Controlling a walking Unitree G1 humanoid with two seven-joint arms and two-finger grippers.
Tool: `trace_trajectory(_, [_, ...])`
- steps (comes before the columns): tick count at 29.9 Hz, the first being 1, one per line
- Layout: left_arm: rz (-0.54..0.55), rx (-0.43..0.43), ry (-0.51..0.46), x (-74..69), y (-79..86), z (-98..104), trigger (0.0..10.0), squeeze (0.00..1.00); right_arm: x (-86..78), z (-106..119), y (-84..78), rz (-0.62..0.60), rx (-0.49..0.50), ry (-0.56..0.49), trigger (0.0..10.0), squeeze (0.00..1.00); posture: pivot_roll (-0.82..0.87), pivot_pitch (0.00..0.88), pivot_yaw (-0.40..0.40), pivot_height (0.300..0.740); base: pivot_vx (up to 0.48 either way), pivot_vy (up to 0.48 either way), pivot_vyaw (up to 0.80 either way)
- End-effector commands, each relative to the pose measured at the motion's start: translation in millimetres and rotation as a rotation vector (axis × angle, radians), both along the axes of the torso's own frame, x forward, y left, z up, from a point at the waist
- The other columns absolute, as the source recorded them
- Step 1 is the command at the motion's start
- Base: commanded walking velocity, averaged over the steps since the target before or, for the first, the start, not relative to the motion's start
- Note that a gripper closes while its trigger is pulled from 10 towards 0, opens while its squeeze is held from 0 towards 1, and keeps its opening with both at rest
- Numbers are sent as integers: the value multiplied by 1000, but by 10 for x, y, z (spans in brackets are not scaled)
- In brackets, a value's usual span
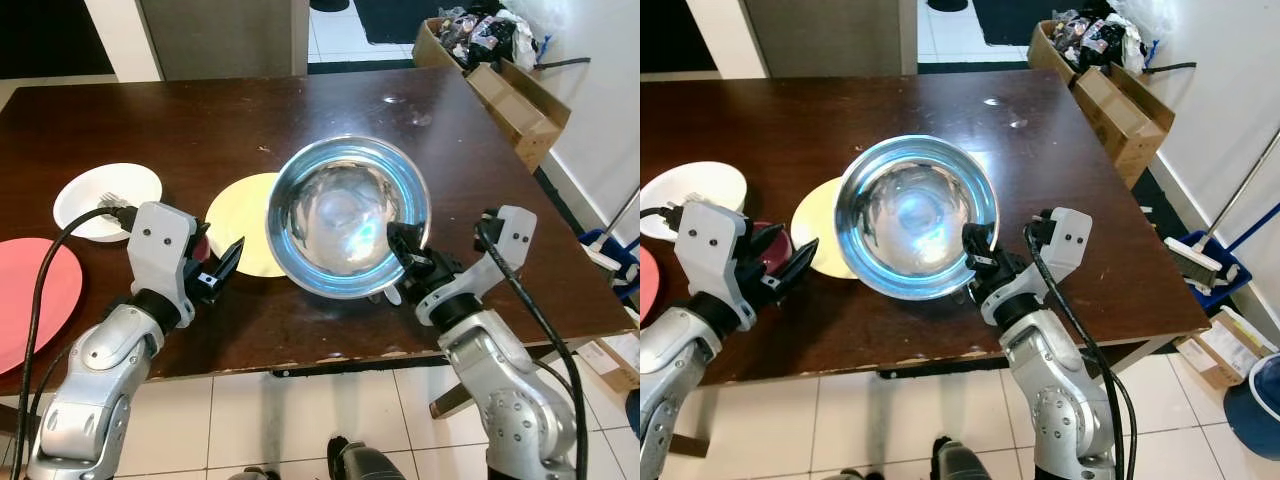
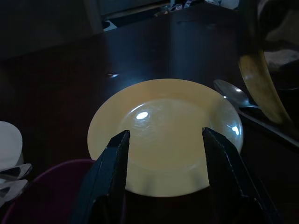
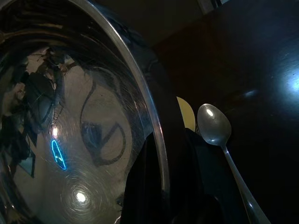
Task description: Setting the table
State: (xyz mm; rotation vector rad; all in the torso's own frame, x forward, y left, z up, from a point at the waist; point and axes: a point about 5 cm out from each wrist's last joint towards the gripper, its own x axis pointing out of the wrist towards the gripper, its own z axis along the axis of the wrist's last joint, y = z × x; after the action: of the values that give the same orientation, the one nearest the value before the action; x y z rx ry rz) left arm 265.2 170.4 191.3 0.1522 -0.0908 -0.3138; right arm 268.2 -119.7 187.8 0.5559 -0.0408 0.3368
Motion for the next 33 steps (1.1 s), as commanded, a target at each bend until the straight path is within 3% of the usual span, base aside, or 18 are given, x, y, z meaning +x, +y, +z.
trace_trajectory(1, [11,-4,10,0,-1,-28,10000,341,-4,21,62,7,28,-4,10000,0,-118,114,37,740,0,0,0])
trace_trajectory(6, [20,-5,8,2,-3,-31,10000,353,-10,11,104,22,27,5,10000,0,-116,116,35,740,0,0,0])
trace_trajectory(12, [20,-5,8,-4,-4,-33,10000,365,-1,2,125,25,34,5,10000,0,-110,115,37,740,-261,0,0])
trace_trajectory(22, [21,2,5,4,19,-12,10000,392,3,69,170,40,125,-16,10000,0,-98,115,46,740,-261,0,0])
trace_trajectory(33, [21,8,4,12,28,4,10000,392,11,60,182,42,142,-16,10000,0,-92,113,53,740,-312,0,0])
